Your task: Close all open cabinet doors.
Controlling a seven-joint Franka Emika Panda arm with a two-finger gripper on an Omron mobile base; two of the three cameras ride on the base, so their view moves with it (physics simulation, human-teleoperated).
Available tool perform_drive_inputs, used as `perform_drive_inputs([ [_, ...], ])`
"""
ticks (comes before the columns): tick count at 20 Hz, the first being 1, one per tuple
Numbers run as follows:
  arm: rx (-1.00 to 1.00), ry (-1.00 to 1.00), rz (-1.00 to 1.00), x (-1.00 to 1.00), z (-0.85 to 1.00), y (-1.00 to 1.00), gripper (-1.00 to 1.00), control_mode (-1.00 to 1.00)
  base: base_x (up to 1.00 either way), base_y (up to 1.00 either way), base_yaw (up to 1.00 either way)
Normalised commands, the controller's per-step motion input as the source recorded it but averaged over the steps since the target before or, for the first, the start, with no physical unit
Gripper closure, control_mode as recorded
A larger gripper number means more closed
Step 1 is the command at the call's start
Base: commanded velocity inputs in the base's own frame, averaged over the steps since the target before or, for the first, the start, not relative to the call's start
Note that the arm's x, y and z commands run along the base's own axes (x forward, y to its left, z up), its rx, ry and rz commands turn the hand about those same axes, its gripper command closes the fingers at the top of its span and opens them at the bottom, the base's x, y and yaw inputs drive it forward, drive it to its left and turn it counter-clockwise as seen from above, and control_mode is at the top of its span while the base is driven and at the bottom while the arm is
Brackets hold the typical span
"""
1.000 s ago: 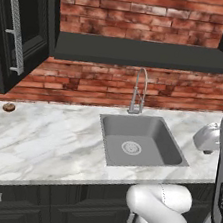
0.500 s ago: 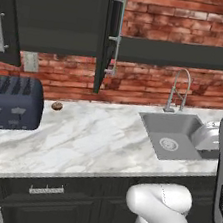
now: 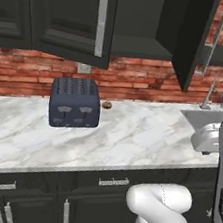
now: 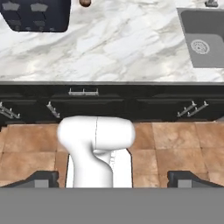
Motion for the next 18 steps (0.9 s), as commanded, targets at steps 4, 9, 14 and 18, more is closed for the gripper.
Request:
perform_drive_inputs([
  [4,0.00,0.00,0.00,0.00,0.00,0.00,-1.00,1.00,0.48,0.74,-0.03],
  [9,0.00,0.00,0.00,0.00,0.00,0.00,-1.00,1.00,0.45,0.12,0.00],
  [14,0.00,0.00,0.00,0.00,0.00,0.00,-1.00,1.00,0.41,-0.06,0.00],
  [18,0.00,0.00,0.00,0.00,0.00,0.00,-1.00,1.00,0.43,-0.04,0.00],
])
